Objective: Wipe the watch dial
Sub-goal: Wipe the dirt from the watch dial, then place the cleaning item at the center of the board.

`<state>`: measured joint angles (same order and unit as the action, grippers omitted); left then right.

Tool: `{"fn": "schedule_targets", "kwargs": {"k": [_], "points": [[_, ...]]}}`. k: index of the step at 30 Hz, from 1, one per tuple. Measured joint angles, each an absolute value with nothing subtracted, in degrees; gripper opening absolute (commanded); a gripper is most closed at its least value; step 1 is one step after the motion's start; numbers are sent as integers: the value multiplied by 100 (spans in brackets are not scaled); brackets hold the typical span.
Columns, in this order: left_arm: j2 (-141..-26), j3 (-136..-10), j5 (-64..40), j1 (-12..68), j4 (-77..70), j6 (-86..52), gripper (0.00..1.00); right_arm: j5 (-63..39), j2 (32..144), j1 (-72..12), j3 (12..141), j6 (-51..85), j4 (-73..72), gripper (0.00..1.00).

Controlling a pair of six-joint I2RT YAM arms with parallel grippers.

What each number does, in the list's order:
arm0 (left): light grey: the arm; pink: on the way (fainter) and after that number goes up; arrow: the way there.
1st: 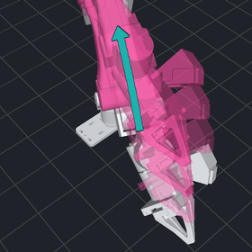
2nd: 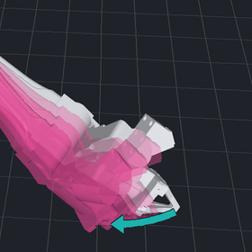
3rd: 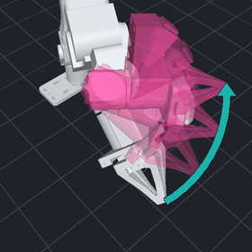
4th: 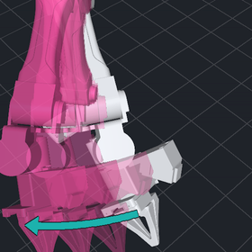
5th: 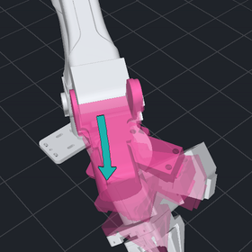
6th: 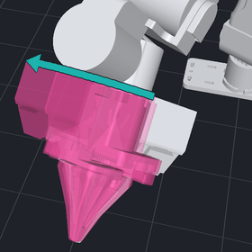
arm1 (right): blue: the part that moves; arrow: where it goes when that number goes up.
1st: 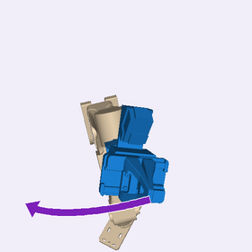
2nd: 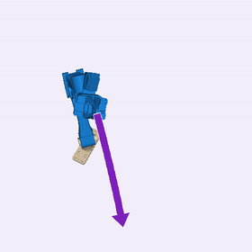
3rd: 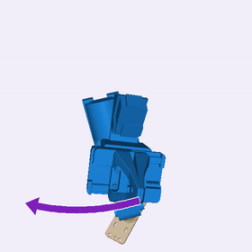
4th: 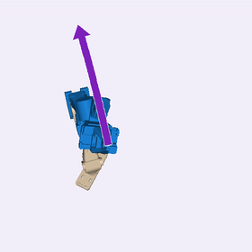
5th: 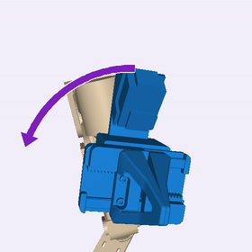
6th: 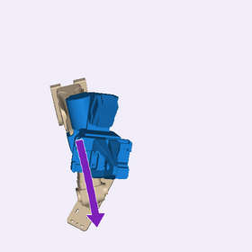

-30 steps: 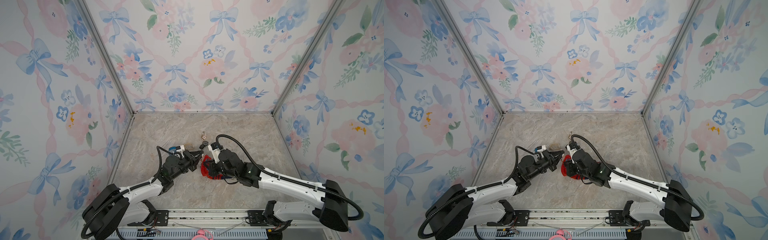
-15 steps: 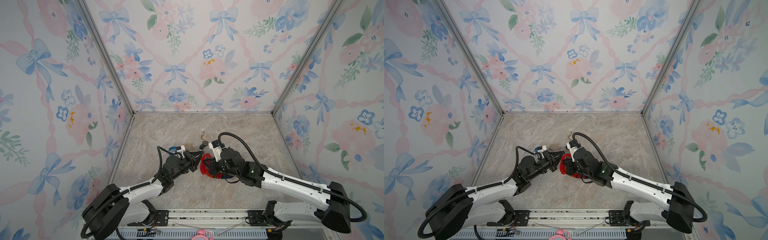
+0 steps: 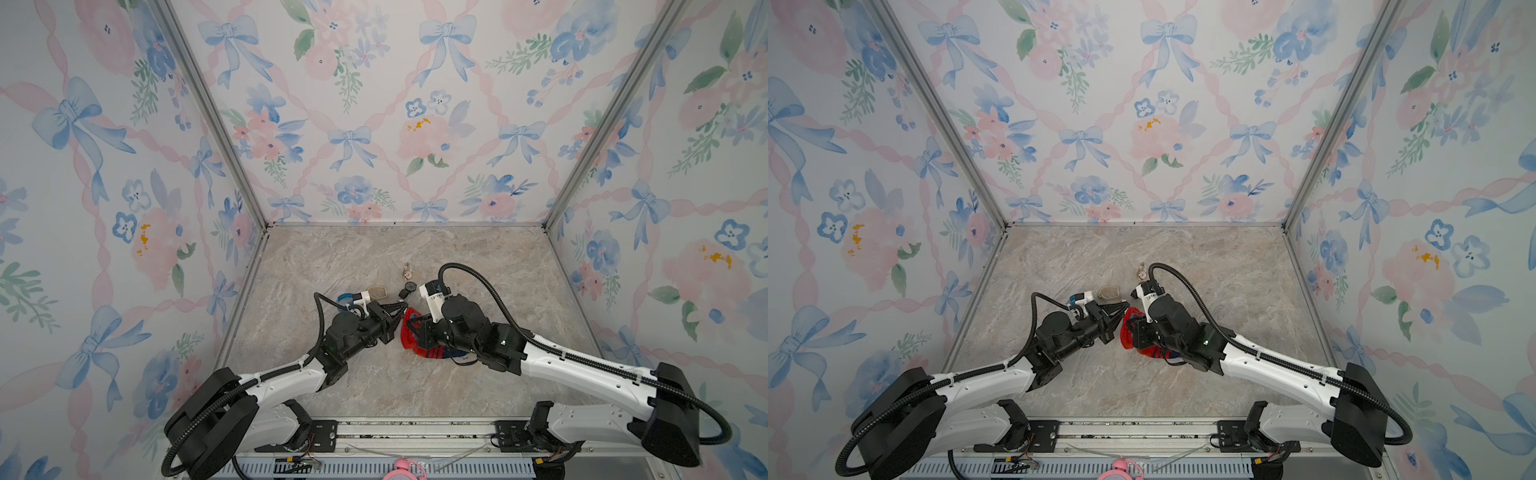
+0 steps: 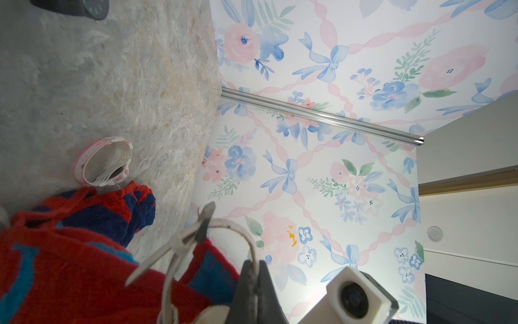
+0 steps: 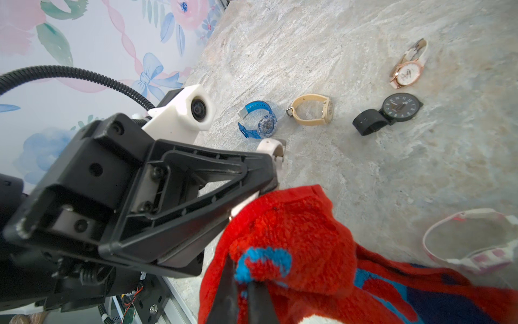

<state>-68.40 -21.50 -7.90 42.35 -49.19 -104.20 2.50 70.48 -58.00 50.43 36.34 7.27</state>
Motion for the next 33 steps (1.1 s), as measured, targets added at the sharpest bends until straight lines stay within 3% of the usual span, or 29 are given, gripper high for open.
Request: {"fn": "schedule_targets", "kwargs": {"k": [11, 19, 26, 33], "points": [[-6840, -2150, -790, 4235, -4919, -10422, 0, 279, 7057, -5749, 5137, 3551, 788, 0], [-6823, -2130, -792, 4241, -4921, -10422, 0, 386, 6536, -5041, 4882, 3656, 1229, 0], [-6781, -2075, -792, 4239, -4919, -10422, 0, 749, 5671, -4333, 4641, 3712, 2314, 0], [-6781, -2075, -794, 4239, -4919, -10420, 0, 908, 5583, -3669, 4333, 3590, 3439, 0]]}}
